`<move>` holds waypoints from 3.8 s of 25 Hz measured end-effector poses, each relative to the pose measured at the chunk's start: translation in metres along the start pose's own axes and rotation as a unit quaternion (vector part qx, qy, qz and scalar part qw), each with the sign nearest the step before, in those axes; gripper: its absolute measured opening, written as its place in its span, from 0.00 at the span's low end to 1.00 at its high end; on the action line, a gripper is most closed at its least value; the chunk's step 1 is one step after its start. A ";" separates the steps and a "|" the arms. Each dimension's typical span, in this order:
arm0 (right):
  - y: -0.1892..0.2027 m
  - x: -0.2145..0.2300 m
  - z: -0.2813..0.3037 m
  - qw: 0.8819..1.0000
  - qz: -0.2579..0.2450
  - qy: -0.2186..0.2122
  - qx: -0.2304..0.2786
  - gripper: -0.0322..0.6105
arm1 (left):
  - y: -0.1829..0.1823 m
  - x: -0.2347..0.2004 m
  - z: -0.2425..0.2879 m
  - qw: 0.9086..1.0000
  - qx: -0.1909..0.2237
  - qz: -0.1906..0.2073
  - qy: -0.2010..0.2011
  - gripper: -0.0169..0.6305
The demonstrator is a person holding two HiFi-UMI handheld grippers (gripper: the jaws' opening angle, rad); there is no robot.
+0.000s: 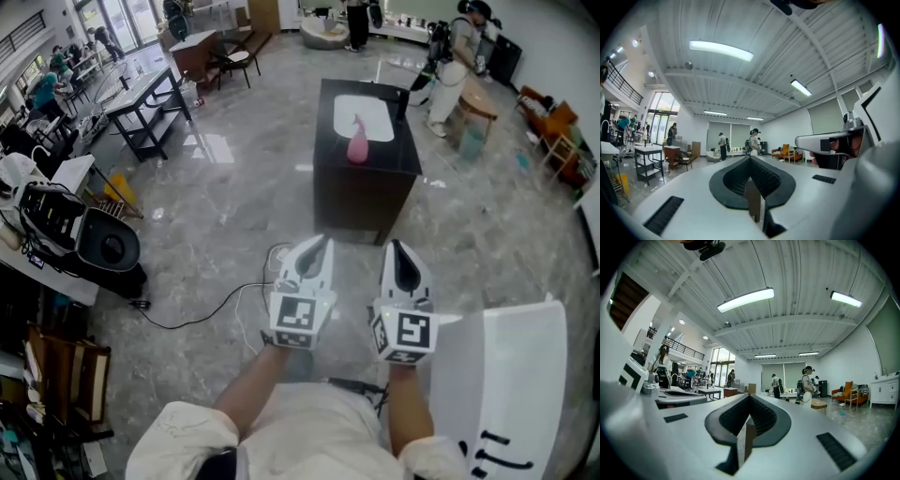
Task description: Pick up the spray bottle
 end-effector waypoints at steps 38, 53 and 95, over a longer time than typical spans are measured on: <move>0.002 -0.025 0.283 0.999 -0.018 0.029 -0.001 0.06 | -0.027 -0.199 0.209 0.999 0.011 -0.020 0.027 0.03; 0.031 0.077 0.375 1.000 -0.012 0.022 -0.001 0.06 | -0.022 -0.173 0.346 1.000 0.007 -0.012 0.028 0.03; 0.056 0.177 0.555 1.000 -0.010 0.003 -0.004 0.06 | -0.031 -0.213 0.547 1.000 0.005 -0.001 0.008 0.03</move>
Point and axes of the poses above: the fingertips, and each gripper's own axes: z forward along the fingers, x to its right, y out of its underside, the point moved 6 cm from there along -z, backward along the fingers, and after that the axes turned 8 degrees about -z, right-handed, at the moved point
